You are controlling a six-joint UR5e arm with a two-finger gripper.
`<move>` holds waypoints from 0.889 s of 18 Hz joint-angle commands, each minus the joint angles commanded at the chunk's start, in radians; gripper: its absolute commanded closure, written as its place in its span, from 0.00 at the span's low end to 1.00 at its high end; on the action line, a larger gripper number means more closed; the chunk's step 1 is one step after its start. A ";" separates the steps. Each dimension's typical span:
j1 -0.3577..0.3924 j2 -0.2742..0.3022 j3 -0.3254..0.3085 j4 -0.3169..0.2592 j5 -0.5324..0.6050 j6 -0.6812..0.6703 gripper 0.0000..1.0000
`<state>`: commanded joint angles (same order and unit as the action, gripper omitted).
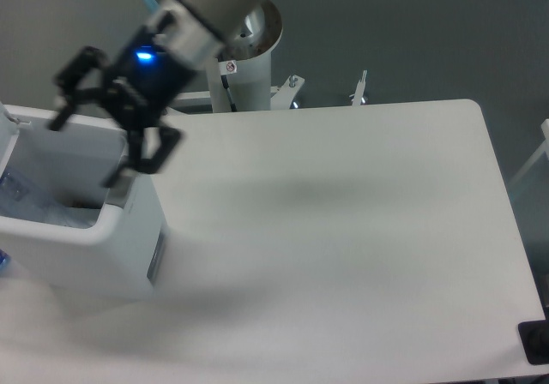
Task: Place the trash in the trash can
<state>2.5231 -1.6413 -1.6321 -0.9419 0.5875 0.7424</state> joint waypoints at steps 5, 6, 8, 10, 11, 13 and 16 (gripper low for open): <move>0.127 -0.055 -0.008 0.002 0.002 0.002 0.00; 0.150 -0.069 -0.008 0.000 0.002 0.003 0.00; 0.190 -0.104 -0.011 -0.002 0.003 0.029 0.00; 0.233 -0.129 -0.026 -0.002 0.005 0.063 0.00; 0.253 -0.144 -0.035 -0.003 0.008 0.072 0.00; 0.267 -0.158 -0.046 -0.003 0.079 0.081 0.00; 0.266 -0.176 -0.051 -0.003 0.315 0.158 0.00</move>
<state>2.7888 -1.8177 -1.6828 -0.9449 0.9027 0.9001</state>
